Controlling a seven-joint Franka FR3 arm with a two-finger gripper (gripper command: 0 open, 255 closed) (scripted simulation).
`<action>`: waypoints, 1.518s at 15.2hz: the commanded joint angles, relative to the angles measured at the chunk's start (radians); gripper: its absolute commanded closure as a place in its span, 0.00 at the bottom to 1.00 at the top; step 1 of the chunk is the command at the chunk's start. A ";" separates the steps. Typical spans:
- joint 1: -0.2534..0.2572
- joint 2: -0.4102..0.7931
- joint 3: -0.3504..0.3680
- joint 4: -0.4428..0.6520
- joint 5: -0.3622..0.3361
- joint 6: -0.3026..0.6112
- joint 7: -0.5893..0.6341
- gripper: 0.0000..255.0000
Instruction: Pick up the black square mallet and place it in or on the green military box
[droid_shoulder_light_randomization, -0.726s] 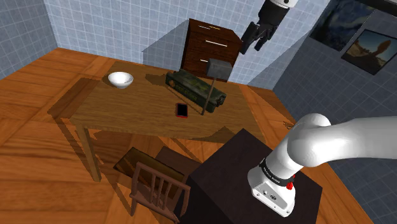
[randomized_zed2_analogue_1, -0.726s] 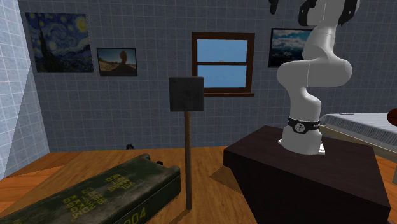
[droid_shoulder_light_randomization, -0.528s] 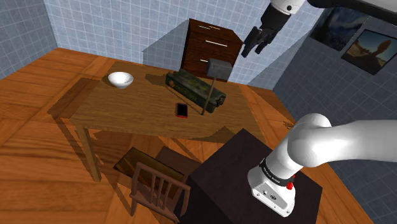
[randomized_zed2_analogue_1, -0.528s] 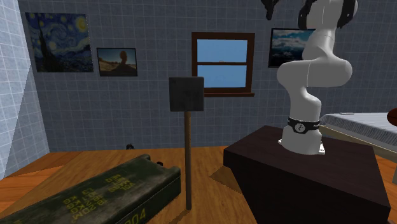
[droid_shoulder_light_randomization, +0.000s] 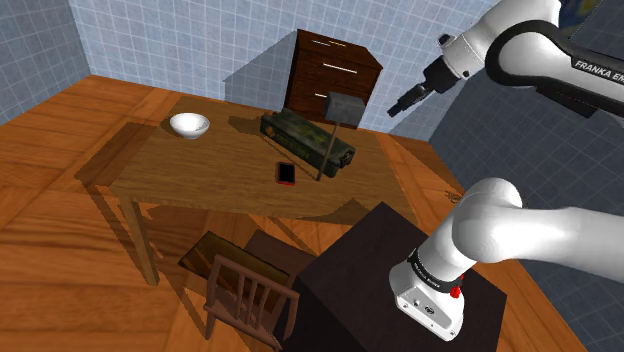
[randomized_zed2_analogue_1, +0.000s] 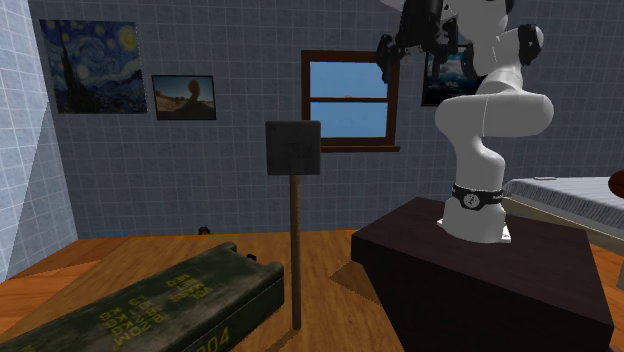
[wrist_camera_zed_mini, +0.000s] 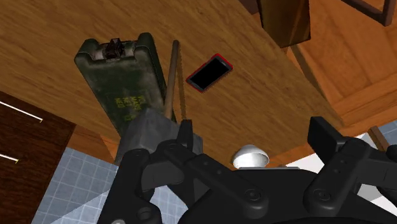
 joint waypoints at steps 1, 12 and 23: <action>-0.009 -0.054 -0.106 -0.077 -0.027 0.083 -0.101 0.00; 0.195 0.008 -0.892 -0.154 -0.145 0.508 -0.740 0.00; 0.754 -0.290 -1.500 0.252 -0.172 0.501 -1.271 0.00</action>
